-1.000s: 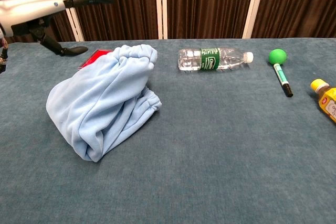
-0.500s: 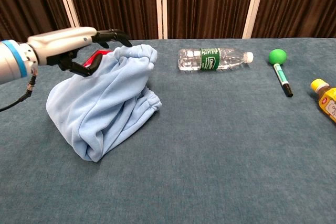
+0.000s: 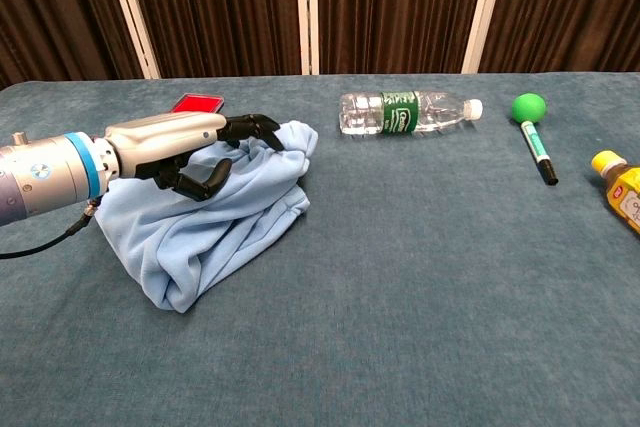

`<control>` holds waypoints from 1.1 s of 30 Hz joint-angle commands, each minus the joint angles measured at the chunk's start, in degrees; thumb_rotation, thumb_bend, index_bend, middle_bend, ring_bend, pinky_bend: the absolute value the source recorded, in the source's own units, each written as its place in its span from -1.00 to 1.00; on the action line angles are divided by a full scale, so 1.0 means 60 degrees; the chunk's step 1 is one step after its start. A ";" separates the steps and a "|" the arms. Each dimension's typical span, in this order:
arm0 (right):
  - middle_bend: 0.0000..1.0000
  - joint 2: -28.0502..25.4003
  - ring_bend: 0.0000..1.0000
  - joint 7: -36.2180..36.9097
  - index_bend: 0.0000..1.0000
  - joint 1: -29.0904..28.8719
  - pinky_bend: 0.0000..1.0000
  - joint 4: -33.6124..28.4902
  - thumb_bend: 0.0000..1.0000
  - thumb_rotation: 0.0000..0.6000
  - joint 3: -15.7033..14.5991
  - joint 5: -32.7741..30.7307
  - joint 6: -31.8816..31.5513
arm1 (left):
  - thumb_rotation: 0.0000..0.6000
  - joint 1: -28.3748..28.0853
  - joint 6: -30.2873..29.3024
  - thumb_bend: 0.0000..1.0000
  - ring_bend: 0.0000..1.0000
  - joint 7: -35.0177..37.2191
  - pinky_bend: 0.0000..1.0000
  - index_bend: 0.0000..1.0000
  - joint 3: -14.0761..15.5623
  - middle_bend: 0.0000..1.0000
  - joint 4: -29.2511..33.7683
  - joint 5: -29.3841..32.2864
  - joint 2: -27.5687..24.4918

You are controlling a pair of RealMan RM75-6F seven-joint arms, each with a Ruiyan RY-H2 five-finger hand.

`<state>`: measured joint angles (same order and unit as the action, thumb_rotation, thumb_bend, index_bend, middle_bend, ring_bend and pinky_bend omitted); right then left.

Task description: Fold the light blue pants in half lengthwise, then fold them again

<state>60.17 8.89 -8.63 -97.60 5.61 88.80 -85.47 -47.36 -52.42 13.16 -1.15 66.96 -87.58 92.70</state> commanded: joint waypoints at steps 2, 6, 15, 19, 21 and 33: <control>-1.00 -0.0017 -1.00 0.0026 -1.00 0.0009 -1.00 -0.0012 -1.00 1.00 0.0004 0.0011 -0.0019 | 1.00 0.0049 0.0037 0.76 -0.87 0.0036 -0.71 -0.69 0.0034 -1.00 -0.0104 0.0038 0.0134; -1.00 -0.0034 -1.00 0.0066 -1.00 0.0015 -1.00 -0.0015 -1.00 1.00 0.0009 0.0014 -0.0029 | 1.00 0.0105 -0.0152 0.76 -0.88 0.0043 -0.85 -0.70 0.0025 -1.00 -0.0134 -0.0033 0.0158; -1.00 -0.0092 -1.00 0.0159 -1.00 0.0055 -1.00 -0.0053 -1.00 1.00 -0.0014 0.0099 -0.0099 | 1.00 0.0420 -0.1978 0.68 -1.00 0.0452 -1.00 -1.00 -0.0356 -1.00 0.0439 -0.0649 -0.0583; -1.00 -0.0106 -1.00 0.0130 -1.00 0.0063 -1.00 -0.0097 -1.00 1.00 -0.0034 0.0174 -0.0131 | 1.00 0.0692 -0.2653 0.26 -1.00 0.0459 -1.00 -1.00 -0.0612 -1.00 0.1038 -0.0588 -0.1258; -1.00 -0.0109 -1.00 0.0072 -1.00 0.0063 -1.00 -0.0104 -1.00 1.00 -0.0045 0.0209 -0.0138 | 1.00 0.0956 -0.2973 -0.07 -1.00 0.0215 -1.00 -1.00 -0.0700 -1.00 0.1525 -0.0448 -0.1792; -1.00 0.0023 -1.00 -0.0774 -1.00 0.0129 -1.00 -0.0046 -1.00 1.00 0.0007 0.0194 -0.0323 | 1.00 0.4159 -0.5779 -0.89 -1.00 -0.2904 -1.00 -1.00 0.0103 -1.00 0.5085 0.0602 -0.4544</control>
<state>60.13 4.84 -7.96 -97.97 5.53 90.07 -87.16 -27.96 -81.84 0.73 -3.03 92.54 -85.48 69.58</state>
